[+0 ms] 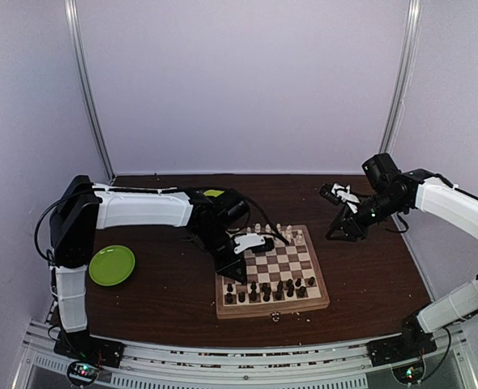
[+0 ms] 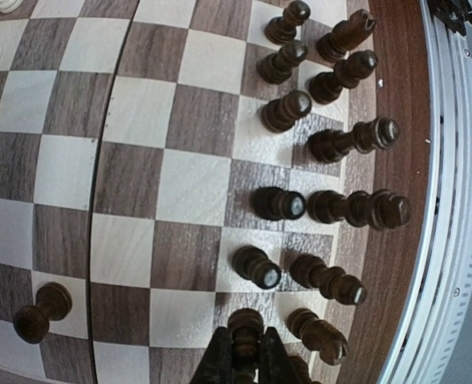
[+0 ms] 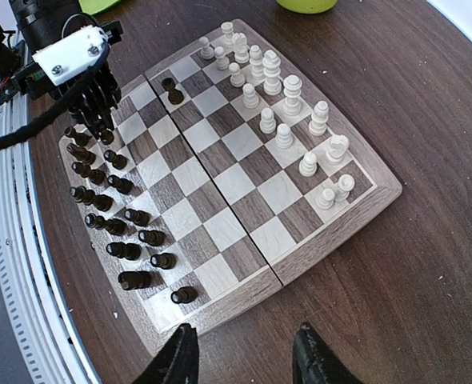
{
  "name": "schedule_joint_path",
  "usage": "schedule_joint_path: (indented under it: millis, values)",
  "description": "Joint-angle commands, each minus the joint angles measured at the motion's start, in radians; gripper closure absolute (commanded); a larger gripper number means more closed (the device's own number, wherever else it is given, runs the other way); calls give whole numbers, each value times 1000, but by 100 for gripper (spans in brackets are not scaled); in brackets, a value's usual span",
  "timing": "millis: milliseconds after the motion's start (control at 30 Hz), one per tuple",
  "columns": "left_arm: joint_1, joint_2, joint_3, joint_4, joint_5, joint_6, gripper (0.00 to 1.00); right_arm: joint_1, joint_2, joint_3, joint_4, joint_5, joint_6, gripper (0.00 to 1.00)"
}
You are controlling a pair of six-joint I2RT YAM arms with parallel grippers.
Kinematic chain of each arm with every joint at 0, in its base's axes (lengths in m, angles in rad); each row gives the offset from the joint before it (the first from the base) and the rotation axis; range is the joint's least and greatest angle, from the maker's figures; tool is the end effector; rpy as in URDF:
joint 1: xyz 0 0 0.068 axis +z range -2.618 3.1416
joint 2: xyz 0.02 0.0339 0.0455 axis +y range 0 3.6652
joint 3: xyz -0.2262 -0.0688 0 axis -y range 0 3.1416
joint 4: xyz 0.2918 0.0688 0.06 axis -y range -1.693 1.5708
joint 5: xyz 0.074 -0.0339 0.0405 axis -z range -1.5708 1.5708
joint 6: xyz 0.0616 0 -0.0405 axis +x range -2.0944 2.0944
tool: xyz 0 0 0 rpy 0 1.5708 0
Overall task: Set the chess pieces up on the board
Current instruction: Place the pawn at g7.
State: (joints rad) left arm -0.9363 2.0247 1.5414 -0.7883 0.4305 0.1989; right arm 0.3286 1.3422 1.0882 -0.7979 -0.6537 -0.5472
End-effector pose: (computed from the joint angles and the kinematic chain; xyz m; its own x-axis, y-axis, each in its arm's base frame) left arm 0.2423 -0.3726 0.1101 -0.3962 0.8413 -0.3677 0.9009 0.2789 -0.3327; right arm 0.2976 0.1411 0.2118 -0.4201 -0.5796 -0.6983 -0.8902 0.4127 0.1929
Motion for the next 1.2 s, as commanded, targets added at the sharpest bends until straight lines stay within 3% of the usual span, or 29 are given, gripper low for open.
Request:
schedule_joint_path:
  millis: [0,633,1167]
  values:
    - [-13,24,37,-20,18,29,99,-4,6,12,-19,2,-8,60]
    - [-29,55,55,-58,-31,47,98,-3,12,12,-18,11,-2,59]
    - [-29,50,62,-59,-42,50,84,-5,12,12,-21,8,-4,59]
